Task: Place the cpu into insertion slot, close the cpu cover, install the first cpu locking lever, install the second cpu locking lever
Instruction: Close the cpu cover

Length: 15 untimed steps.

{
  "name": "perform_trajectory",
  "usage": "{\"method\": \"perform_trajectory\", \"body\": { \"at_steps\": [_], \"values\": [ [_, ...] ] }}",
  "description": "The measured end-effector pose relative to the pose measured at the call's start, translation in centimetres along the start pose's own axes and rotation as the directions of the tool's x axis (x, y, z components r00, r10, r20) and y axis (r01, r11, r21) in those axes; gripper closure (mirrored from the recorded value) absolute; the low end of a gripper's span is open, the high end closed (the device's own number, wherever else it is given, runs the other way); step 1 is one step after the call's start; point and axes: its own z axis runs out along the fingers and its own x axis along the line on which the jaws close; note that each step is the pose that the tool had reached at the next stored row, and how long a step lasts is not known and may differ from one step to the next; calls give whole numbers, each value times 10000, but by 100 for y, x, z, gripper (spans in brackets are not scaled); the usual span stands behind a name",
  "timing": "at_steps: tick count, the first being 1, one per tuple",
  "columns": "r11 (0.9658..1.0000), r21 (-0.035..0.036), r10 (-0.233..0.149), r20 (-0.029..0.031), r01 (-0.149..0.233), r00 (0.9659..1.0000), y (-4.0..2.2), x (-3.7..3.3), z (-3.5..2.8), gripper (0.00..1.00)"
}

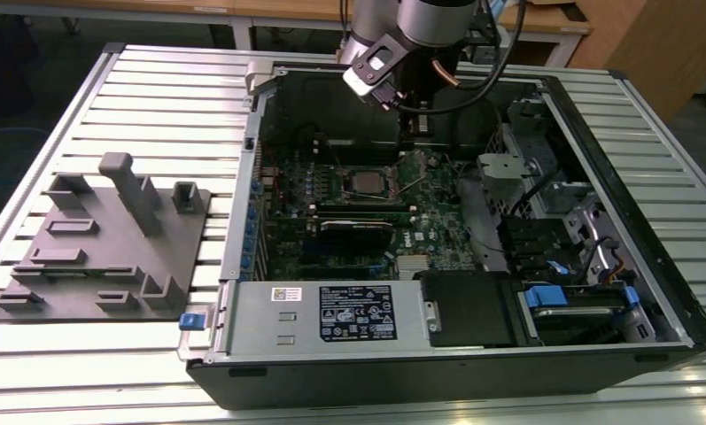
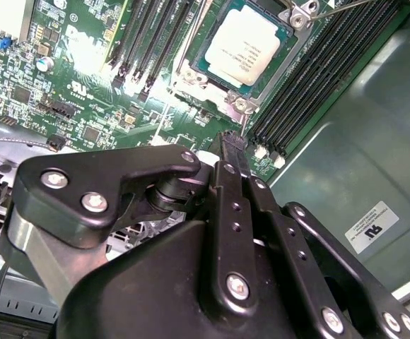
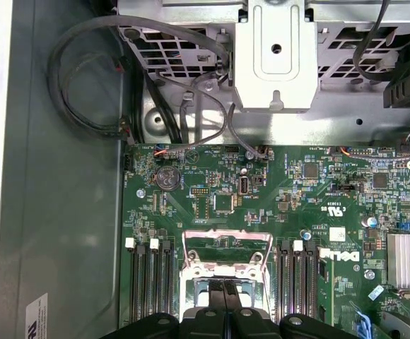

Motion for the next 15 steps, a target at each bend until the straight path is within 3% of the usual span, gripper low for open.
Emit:
{"method": "perform_trajectory", "body": {
  "at_steps": [15],
  "values": [
    [10000,0,0,0,0,10000,14,1,-17,89]
  ]
}}
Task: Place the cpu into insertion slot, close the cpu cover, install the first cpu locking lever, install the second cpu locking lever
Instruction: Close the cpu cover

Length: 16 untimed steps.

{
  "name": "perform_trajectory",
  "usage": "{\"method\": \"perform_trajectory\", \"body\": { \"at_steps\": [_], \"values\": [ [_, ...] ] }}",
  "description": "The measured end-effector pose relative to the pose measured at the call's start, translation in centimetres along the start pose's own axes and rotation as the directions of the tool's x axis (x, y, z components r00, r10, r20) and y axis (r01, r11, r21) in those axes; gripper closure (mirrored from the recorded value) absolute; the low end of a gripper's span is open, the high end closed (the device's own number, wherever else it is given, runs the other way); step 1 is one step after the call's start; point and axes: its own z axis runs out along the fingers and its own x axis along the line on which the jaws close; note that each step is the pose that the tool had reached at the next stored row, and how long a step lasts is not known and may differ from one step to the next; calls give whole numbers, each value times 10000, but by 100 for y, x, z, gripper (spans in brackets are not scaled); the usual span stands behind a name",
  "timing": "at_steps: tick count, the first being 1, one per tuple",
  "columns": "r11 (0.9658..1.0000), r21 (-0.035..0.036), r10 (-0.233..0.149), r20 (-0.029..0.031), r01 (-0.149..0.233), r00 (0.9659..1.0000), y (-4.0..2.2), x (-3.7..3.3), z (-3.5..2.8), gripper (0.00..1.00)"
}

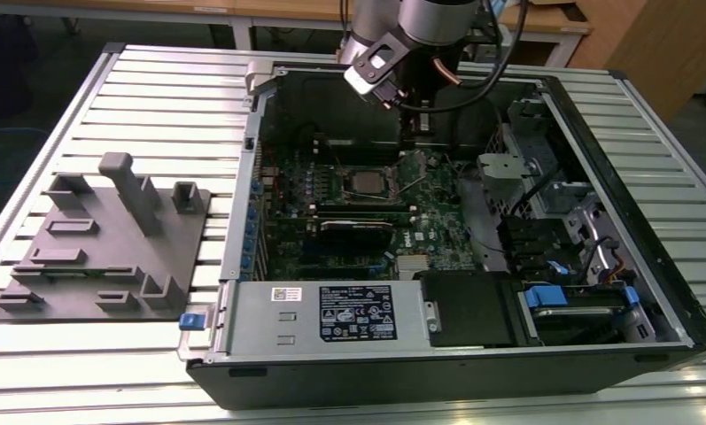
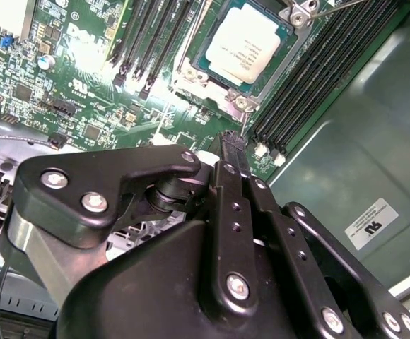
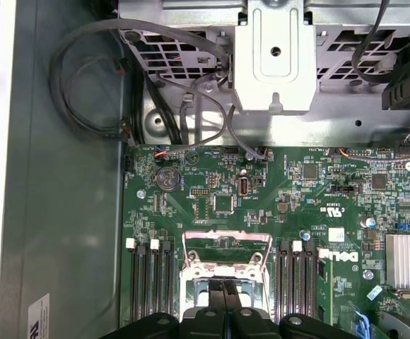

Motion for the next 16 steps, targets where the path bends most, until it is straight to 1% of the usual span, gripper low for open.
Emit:
{"method": "perform_trajectory", "body": {
  "at_steps": [6,16],
  "values": [
    [10000,0,0,0,0,10000,48,0,8,89],
    [10000,0,0,0,0,10000,97,-2,41,89]
  ]
}}
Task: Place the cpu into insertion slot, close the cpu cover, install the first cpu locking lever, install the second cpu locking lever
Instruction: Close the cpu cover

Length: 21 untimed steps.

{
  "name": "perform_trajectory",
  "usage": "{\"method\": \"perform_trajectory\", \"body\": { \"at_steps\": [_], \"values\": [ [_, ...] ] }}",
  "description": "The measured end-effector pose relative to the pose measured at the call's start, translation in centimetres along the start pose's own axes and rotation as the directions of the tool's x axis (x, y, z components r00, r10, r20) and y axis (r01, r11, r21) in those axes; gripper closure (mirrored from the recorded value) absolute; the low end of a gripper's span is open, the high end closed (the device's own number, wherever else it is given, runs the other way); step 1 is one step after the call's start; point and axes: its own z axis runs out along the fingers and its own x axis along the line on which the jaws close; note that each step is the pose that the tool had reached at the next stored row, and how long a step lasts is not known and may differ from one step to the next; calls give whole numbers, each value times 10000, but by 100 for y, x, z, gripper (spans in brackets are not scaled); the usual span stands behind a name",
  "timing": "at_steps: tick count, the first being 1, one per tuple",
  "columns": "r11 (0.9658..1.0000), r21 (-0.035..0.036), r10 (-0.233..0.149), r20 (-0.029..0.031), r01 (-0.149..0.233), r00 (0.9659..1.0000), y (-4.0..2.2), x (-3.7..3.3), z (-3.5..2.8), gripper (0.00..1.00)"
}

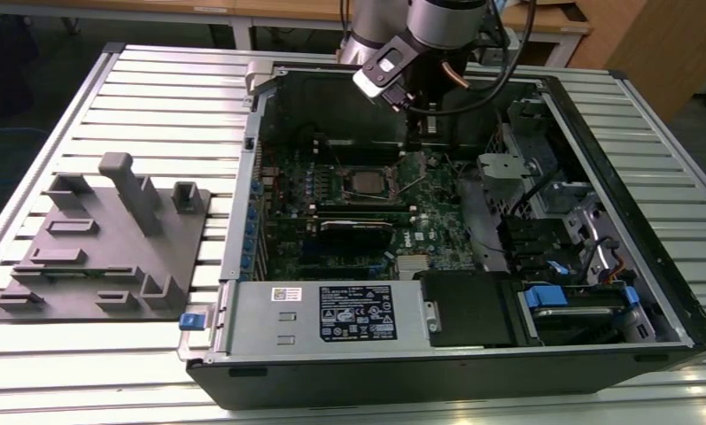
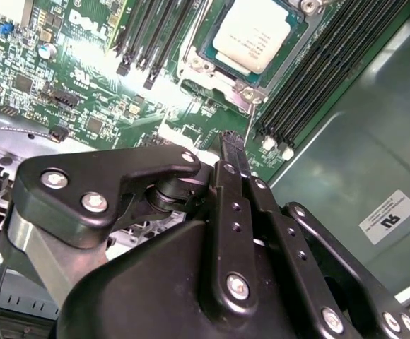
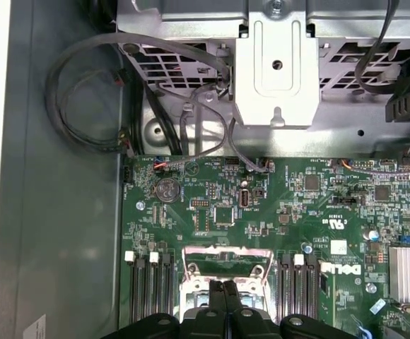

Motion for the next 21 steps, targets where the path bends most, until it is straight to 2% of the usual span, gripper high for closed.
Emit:
{"method": "perform_trajectory", "body": {
  "at_steps": [9,21],
  "values": [
    [10000,0,0,1,0,10000,65,-2,29,89],
    [10000,4,1,0,-1,10000,245,-3,75,89]
  ]
}}
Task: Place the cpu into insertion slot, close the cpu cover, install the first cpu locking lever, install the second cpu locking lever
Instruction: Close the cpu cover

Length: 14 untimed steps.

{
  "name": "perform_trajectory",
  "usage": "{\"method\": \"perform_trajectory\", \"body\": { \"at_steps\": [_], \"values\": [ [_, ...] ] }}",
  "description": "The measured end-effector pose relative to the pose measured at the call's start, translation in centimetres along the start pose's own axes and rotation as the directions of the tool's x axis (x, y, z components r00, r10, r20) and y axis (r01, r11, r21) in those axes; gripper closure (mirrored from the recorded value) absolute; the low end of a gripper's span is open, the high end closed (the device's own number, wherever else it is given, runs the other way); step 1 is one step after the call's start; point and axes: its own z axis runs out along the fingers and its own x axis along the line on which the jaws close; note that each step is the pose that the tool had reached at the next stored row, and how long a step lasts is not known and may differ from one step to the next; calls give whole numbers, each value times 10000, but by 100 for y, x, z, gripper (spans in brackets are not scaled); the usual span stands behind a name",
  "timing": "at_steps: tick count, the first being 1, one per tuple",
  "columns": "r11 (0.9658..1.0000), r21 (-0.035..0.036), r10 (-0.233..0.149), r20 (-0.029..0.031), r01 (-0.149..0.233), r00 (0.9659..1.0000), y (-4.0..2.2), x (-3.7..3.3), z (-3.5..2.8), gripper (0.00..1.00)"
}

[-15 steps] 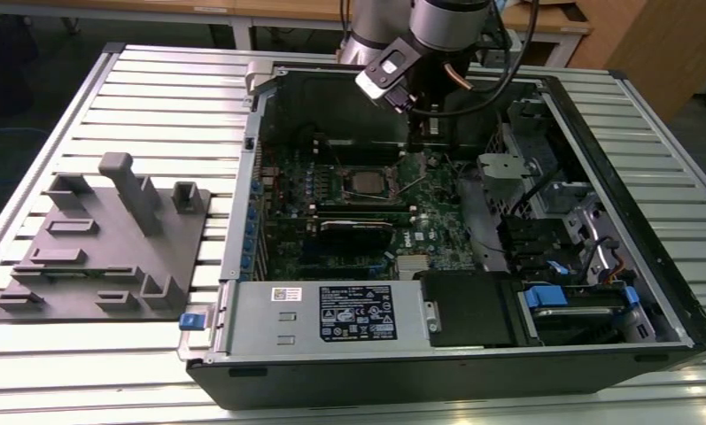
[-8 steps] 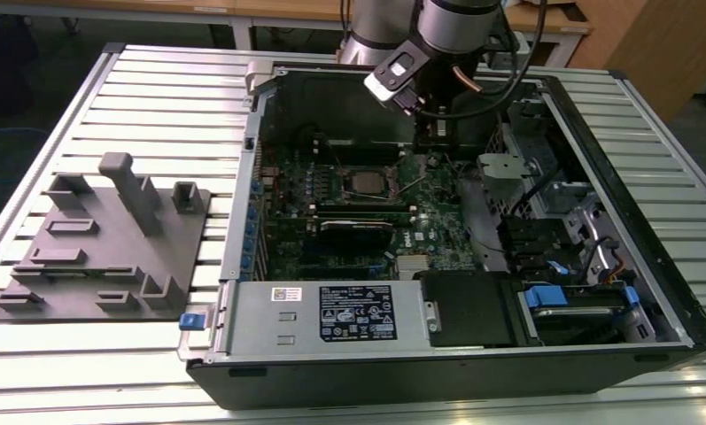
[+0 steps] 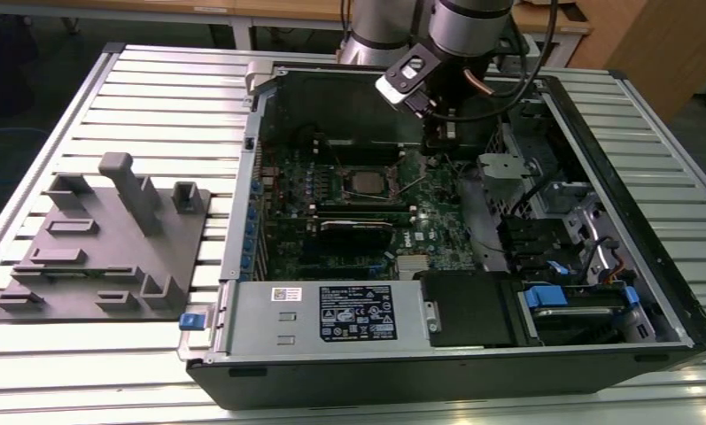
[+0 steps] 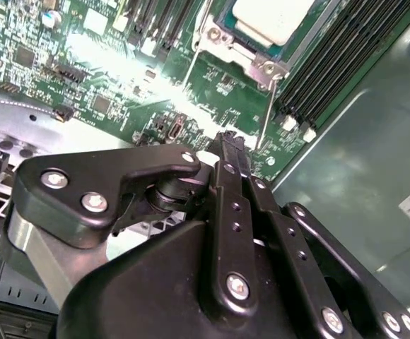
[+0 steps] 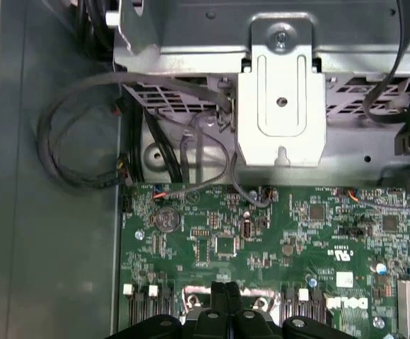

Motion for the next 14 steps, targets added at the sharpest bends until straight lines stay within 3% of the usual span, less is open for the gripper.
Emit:
{"method": "perform_trajectory", "body": {
  "at_steps": [6,14],
  "values": [
    [10000,4,0,-1,0,10000,101,-2,38,89],
    [10000,14,0,1,0,10000,174,-6,117,89]
  ]
}}
